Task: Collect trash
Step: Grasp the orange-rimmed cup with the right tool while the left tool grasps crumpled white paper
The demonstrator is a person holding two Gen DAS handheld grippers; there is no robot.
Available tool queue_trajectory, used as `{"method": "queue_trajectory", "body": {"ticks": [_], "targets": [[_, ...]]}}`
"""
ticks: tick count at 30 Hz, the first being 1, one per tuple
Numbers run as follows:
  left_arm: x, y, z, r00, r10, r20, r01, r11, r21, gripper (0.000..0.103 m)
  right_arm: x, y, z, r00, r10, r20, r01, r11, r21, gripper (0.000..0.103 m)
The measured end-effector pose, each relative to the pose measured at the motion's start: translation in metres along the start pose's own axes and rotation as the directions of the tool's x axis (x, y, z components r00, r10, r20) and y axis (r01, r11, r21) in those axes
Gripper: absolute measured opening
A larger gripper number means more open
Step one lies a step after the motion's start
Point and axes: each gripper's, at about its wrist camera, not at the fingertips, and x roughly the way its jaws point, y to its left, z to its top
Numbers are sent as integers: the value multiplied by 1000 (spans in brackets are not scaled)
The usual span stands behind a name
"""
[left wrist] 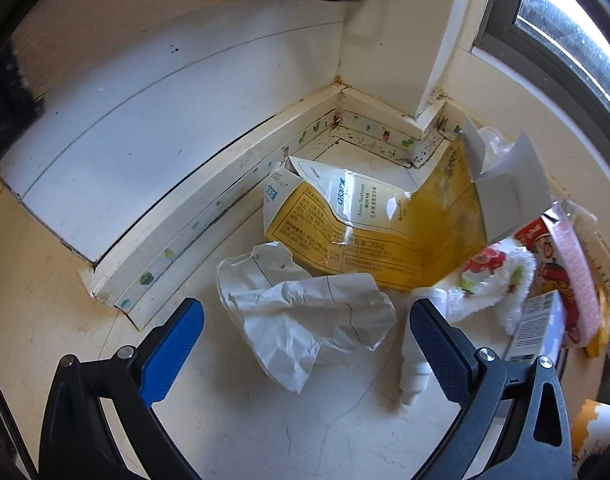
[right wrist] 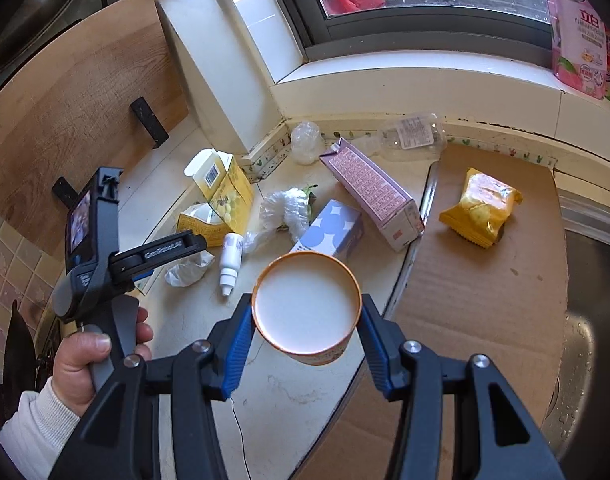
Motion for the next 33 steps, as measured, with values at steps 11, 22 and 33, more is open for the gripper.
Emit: {"method": "queue_trajectory", "body": {"ticks": [11, 22, 33], "targets": [[-4, 2, -2, 999, 4, 35, -4, 1000, -25, 50, -7, 2, -10, 1000, -20, -15, 20, 1000, -21, 51], [-64, 7, -23, 993, -106, 50, 105, 994, 23, 9, -40, 24, -25, 1000, -14, 24, 15, 999, -43, 51], [-215, 27, -93, 948, -296, 116, 281, 951, 132, 9, -128, 69, -57, 989, -38, 145, 45, 998, -45, 51]]}}
